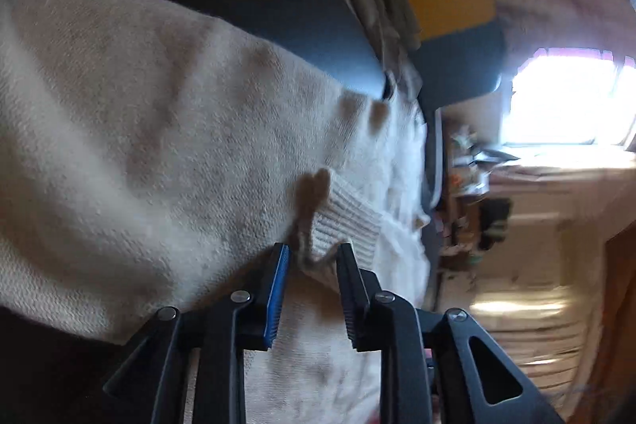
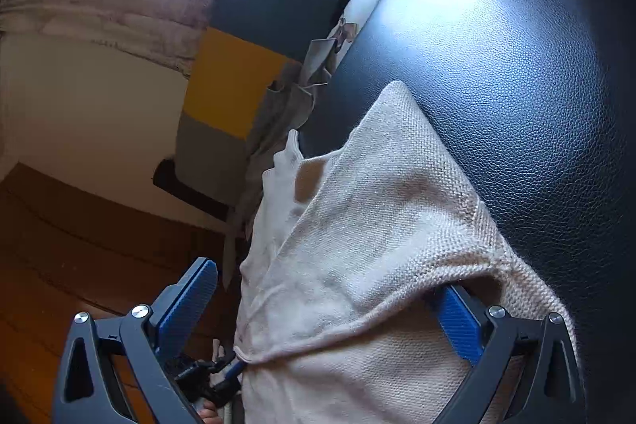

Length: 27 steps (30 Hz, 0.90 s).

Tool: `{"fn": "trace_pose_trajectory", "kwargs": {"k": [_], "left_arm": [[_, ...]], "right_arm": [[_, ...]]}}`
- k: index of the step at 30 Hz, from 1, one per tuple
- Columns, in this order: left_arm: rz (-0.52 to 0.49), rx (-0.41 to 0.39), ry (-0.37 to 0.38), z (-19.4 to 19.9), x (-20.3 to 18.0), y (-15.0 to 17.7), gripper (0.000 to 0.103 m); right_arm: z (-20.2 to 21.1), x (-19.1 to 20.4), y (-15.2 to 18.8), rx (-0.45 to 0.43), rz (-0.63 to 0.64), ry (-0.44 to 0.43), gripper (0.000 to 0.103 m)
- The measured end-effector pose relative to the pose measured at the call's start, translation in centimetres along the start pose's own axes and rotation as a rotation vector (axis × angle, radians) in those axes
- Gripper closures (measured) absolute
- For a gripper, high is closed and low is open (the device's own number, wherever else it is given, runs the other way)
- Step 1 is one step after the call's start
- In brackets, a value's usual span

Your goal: Fold clothes

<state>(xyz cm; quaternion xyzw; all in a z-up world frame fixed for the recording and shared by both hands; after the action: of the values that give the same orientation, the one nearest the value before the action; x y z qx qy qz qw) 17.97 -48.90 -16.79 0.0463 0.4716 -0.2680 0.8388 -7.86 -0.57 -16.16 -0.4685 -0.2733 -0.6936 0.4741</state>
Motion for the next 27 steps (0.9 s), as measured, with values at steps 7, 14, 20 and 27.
{"fn": "trace_pose_trajectory", "kwargs": {"k": [7, 14, 20, 27], "left_arm": [[-0.002, 0.052, -0.032, -1.3, -0.9, -0.5, 0.069], [-0.264, 0.121, -0.395, 0.4, -3.8, 1.4, 0.089], [-0.417, -0.049, -0.292, 3.3, -8.7, 2.0, 0.081], [-0.559, 0.044, -0.359, -3.8, -12.6, 2.3, 0.078]], "right_arm": [[-0.4, 0.1, 0.0, 0.011, 0.001, 0.045, 0.0], [0.6, 0.1, 0.2, 0.053, 0.07, 0.136, 0.0], [3.5, 1.7, 1.5, 0.044, 0.319, 0.274, 0.0], [-0.2, 5.6, 3.1, 0.072, 0.506, 0.27, 0.0]]}}
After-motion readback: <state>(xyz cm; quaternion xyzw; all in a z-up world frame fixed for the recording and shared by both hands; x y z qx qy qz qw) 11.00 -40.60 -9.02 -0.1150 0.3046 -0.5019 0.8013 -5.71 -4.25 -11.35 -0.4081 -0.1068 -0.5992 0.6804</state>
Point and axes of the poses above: each gripper's, at about its wrist camera, not at the fingertips, and z roughly against the way its jaws point, x to its left, y to its underside, the point moved 1 cm from there along -z, roughly the way its jaws point, and after that the axes turned 13 degrees about -z, right-handed, at the moved point
